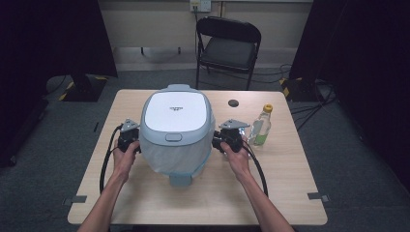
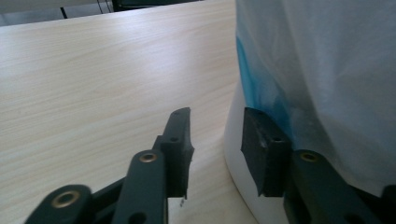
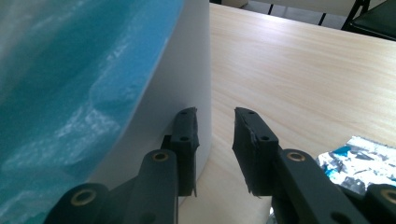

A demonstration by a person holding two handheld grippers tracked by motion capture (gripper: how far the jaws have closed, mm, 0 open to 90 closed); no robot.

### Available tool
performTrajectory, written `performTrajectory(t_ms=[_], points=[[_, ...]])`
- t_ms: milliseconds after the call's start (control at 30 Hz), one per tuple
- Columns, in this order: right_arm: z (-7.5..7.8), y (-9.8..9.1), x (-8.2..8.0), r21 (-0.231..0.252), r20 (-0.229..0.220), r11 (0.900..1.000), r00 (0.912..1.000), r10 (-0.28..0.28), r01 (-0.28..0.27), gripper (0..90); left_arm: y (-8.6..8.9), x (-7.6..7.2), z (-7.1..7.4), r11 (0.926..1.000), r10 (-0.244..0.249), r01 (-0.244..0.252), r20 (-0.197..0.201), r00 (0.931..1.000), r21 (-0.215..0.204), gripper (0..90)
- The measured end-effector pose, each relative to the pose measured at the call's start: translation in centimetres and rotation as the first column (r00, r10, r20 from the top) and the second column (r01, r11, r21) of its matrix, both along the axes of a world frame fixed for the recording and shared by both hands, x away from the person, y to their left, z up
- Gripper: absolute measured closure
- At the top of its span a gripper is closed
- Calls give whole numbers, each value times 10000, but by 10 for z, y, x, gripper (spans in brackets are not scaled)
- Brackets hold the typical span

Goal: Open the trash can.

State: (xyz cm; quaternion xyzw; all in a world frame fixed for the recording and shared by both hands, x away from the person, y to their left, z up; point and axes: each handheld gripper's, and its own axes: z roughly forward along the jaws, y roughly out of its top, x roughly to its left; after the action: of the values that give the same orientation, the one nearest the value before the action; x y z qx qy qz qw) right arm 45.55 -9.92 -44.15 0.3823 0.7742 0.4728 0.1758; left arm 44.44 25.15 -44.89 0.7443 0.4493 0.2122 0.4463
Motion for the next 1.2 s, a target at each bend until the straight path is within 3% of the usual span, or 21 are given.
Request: performTrajectory(t_ms=[100,333,733,800,867,900,1000,1067,1100,1200], points=[[1,1,-9,-147,32,9996,9997,244,-243,697,2,-9,-1,9999,-98,98,11,10000,-96,651],[3,-3,-25,-299,-35,9979,9983,576,-577,683,-2,-31,2,9994,-220,217,122,9997,280,681],[-1,-15,-52,-22,29,9961,9961,886,-886,595,-4,-60,2,9981,-550,549,19,9985,267,658],[0,-18,-54,-19,-66,9952,9952,980,-980,617,-6,-63,2,9983,-542,544,-70,9985,226,655],[1,-18,-56,31,-141,9937,9936,1125,-1124,666,-8,-69,5,9964,-581,591,-190,9981,611,653],[1,-18,-59,-35,-142,9935,9934,1136,-1137,659,-8,-71,6,9954,-512,526,-192,9985,797,632],[2,-15,-62,-149,-82,9942,9942,1068,-1070,658,-2,-72,3,9978,-473,486,-292,9985,451,539],[2,-15,-61,-146,-70,9945,9946,1034,-1035,598,1,-71,0,9988,-448,453,-307,9985,159,521],[1,-16,-60,-198,-47,9962,9964,847,-848,514,3,-71,-2,9991,-396,399,-297,9988,105,499],[0,-19,-57,-316,-240,9968,9971,721,-729,375,8,-71,-7,9997,-215,209,-531,9984,-123,379]])
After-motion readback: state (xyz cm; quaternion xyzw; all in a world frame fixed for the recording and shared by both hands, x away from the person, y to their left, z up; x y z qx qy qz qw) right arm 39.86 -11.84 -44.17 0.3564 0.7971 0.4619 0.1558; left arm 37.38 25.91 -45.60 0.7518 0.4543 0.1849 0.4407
